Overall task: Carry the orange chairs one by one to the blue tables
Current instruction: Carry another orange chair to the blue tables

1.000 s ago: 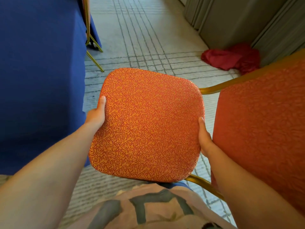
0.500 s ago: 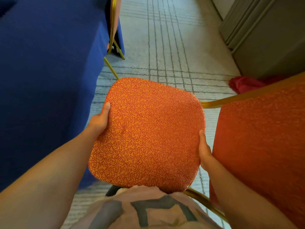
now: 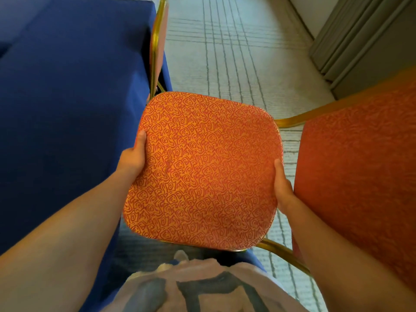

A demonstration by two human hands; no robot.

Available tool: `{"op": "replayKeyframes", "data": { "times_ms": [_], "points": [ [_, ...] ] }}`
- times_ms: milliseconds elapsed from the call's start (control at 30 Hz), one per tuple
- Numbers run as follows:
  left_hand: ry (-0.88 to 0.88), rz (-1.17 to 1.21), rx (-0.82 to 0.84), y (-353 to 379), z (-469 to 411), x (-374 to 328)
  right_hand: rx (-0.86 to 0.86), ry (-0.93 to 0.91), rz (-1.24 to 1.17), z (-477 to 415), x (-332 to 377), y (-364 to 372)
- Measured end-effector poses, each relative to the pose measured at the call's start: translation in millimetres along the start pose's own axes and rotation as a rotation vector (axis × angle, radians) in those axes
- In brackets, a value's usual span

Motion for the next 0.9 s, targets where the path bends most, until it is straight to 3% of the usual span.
{"op": "replayKeyframes", "data": {
  "times_ms": [433,667,900],
  "points": [
    [-0.161,0.076,-0.144,76.8,-157.9,-121.6,0.06,0.058,0.073,-252.0,129.6,81.2],
    [-0.262,0.075,-0.229,112.1,-241.0,-137.5,0.03,0.163,0.124,-344.6,129.7,121.8],
    [-0.317,0.034,-0.274,153.1,-347.9,-109.9,-0.023,0.181,0.174,-441.3,69.6,171.6]
  ]
}}
Point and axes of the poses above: each hand's wrist, its own z-axis away from the middle knuckle, its own y-axis out of the palm, x = y × z, the point moved 10 cm from there along -z, towards the middle knuckle, and after that the axes turned 10 degrees about -y, right-handed, at the moved point
